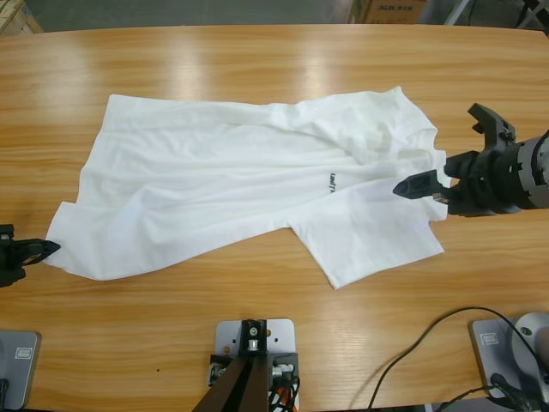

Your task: Fold clothes

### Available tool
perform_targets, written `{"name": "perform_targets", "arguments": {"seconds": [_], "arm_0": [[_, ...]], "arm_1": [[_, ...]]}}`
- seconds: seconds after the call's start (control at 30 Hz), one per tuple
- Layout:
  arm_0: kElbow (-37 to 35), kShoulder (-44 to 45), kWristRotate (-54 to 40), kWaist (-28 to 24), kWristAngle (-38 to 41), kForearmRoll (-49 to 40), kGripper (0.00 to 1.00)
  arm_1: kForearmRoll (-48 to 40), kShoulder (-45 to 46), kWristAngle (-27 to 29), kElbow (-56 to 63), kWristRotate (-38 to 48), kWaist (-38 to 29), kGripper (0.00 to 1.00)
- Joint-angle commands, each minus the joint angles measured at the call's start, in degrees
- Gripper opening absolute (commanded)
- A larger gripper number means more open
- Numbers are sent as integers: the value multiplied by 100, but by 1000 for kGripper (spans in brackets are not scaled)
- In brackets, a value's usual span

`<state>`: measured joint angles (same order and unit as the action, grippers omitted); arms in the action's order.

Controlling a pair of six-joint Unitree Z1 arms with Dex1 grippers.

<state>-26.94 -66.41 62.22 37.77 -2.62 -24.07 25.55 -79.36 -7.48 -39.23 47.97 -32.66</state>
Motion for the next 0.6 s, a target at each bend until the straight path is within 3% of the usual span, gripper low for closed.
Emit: {"name": "perform_targets", "arguments": {"seconds": [0.03,0.6], "arm_0": [[110,144,14,53,-70,-115,0],[172,105,9,53,-46,-194,0]], "arm_1": [[57,-957,-386,198,146,357,874],[-435,-1108,-238,416,127,559,826]]}}
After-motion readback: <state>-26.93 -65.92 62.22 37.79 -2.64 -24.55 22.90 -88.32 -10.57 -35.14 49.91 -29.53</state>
